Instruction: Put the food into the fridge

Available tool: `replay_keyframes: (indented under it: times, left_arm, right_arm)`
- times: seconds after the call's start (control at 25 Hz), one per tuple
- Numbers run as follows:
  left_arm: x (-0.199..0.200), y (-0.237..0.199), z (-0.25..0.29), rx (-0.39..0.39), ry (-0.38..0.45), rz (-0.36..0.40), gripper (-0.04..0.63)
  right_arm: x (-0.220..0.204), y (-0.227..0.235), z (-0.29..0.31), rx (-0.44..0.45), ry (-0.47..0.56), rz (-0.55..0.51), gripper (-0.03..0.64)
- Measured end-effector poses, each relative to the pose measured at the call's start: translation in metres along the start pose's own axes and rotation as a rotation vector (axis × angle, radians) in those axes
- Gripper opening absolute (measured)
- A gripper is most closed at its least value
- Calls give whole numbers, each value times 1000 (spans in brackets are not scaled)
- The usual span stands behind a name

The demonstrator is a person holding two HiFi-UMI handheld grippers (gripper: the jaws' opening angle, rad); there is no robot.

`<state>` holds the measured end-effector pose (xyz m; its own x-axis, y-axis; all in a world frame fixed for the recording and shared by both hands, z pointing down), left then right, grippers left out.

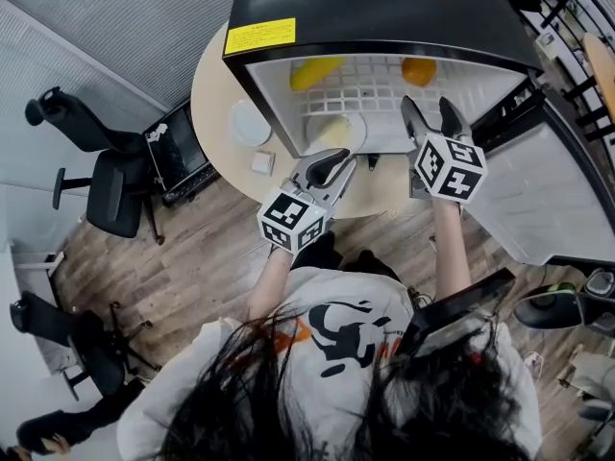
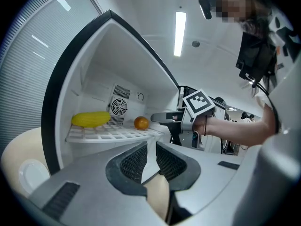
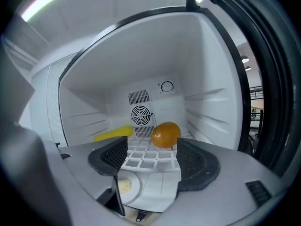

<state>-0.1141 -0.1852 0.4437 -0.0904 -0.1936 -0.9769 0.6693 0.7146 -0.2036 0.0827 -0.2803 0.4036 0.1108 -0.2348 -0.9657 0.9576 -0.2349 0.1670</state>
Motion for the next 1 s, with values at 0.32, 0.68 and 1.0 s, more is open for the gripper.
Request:
replay_keyframes:
  times: [0.32, 0.68, 1.0]
  left_arm:
    - [2, 19, 2, 38, 17, 6, 54]
    - [3, 52, 4, 92, 45, 0, 54]
    - [-7, 96, 3, 122, 59, -36, 54]
  right_arm:
    - [-5, -11, -32, 106, 16, 63, 330]
    - [-22, -11, -70, 200, -10, 105, 328]
    - [-44, -11, -107, 297, -46, 123, 301]
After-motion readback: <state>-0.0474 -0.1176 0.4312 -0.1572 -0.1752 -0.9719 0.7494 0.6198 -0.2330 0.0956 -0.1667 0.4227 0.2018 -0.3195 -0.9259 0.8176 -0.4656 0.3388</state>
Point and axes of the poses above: the fingertips, and each gripper's own axes: z forward along the fingers, y to its right, x out of its top, the point moved 6 cm from there along -z, backward along the fingers, and after that the axes turned 5 degrees about y, right-handed, at the moved point
